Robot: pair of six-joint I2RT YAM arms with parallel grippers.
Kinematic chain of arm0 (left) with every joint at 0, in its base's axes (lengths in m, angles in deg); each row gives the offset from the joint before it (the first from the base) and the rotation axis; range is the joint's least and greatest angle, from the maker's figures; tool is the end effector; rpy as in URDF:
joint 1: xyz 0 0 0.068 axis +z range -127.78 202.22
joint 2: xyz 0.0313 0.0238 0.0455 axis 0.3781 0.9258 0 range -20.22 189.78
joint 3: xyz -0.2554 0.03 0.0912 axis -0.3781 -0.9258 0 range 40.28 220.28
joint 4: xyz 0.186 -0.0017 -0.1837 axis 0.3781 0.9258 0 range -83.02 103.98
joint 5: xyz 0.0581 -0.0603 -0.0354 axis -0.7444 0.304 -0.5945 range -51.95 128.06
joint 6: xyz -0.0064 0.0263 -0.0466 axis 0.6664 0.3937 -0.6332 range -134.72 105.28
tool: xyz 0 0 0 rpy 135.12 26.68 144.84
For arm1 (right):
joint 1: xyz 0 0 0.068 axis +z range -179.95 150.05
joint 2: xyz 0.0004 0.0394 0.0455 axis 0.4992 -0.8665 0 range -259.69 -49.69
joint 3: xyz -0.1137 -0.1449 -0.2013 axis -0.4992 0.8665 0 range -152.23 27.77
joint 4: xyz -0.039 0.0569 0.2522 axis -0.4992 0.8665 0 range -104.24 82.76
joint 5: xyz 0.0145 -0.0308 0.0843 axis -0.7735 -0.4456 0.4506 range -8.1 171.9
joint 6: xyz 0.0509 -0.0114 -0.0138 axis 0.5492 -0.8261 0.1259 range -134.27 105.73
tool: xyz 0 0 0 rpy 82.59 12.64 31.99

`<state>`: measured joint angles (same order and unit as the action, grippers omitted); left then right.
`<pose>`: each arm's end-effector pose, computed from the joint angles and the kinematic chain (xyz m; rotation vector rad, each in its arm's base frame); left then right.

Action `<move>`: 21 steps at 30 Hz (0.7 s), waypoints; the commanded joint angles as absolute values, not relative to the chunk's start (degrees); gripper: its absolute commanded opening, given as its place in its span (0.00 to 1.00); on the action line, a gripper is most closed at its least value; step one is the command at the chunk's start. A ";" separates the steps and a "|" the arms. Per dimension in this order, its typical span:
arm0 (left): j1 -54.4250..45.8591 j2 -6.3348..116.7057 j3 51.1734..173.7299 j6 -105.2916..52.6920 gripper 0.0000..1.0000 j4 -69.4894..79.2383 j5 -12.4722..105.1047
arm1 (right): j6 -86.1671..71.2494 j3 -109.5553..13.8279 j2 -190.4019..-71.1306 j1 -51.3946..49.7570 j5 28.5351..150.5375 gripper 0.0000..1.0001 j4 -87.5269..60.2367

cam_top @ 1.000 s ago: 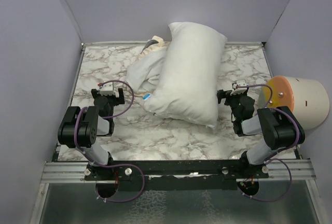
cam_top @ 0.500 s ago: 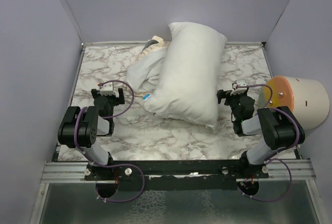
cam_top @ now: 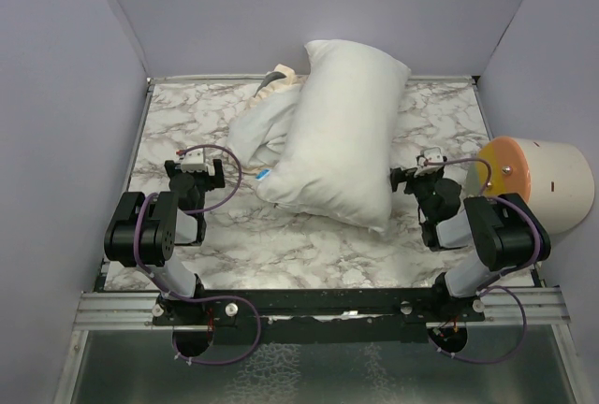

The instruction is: Remove the pillowcase from the pillow

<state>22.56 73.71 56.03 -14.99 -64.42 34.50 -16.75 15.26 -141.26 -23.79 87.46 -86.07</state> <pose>0.2556 0.0037 0.1365 -0.0555 1.6883 0.0535 0.2396 0.0293 0.1345 -0.2002 1.6863 0.1304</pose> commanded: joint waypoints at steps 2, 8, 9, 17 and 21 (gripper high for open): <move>22.39 73.67 55.83 -14.61 0.99 -65.16 33.48 | -18.15 19.02 -141.13 -23.71 91.51 0.99 -95.99; 22.52 73.65 55.82 -14.70 0.99 -65.20 33.56 | -12.69 16.57 -141.44 -24.17 78.61 0.99 -92.47; 22.48 73.67 55.84 -14.72 0.99 -65.18 33.57 | -13.48 14.35 -141.65 -24.15 81.28 0.99 -89.05; 22.46 73.69 55.81 -14.70 0.99 -65.15 33.57 | -16.60 12.13 -141.57 -24.08 89.50 0.99 -83.37; 22.48 73.65 55.83 -14.74 0.99 -65.17 33.57 | -16.64 12.21 -141.75 -24.13 89.54 0.99 -83.89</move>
<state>22.58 73.71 56.03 -14.97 -64.42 34.50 -15.68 12.79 -141.21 -24.03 87.41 -84.46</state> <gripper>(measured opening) 0.991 0.994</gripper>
